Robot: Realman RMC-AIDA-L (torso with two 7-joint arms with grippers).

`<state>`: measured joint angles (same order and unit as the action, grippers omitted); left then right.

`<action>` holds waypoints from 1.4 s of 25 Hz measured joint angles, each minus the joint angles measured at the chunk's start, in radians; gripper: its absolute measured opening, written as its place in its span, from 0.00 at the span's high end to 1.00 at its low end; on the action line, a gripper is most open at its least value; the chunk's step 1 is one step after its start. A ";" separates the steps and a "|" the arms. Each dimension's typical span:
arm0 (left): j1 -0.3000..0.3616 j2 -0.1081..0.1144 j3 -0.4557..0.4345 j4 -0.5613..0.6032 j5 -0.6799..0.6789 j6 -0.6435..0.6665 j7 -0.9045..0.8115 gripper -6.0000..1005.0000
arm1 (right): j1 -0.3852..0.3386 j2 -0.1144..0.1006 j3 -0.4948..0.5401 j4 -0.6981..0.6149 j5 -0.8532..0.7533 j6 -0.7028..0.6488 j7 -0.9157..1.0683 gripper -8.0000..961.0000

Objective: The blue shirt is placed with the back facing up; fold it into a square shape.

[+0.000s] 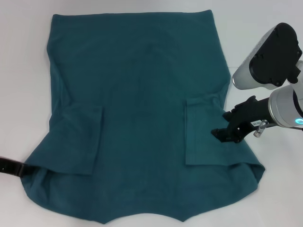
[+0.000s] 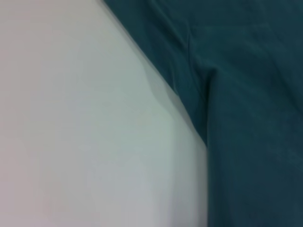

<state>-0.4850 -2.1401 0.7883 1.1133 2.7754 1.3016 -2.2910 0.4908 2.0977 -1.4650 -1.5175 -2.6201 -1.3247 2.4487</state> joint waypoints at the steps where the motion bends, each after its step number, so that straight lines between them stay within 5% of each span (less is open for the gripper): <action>1: 0.000 0.000 0.000 0.000 0.000 -0.001 0.000 0.74 | 0.001 0.000 0.000 0.000 0.000 0.000 0.000 0.43; 15: 0.000 -0.006 0.014 0.049 -0.007 0.008 -0.005 1.00 | -0.011 0.000 0.014 -0.004 0.017 0.006 0.003 0.44; 35: -0.001 -0.007 0.013 0.111 -0.008 0.062 -0.022 0.99 | -0.013 -0.003 0.170 0.013 -0.146 -0.223 0.083 0.44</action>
<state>-0.4863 -2.1473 0.8012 1.2241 2.7673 1.3631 -2.3128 0.4781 2.0949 -1.2945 -1.5043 -2.7662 -1.5474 2.5315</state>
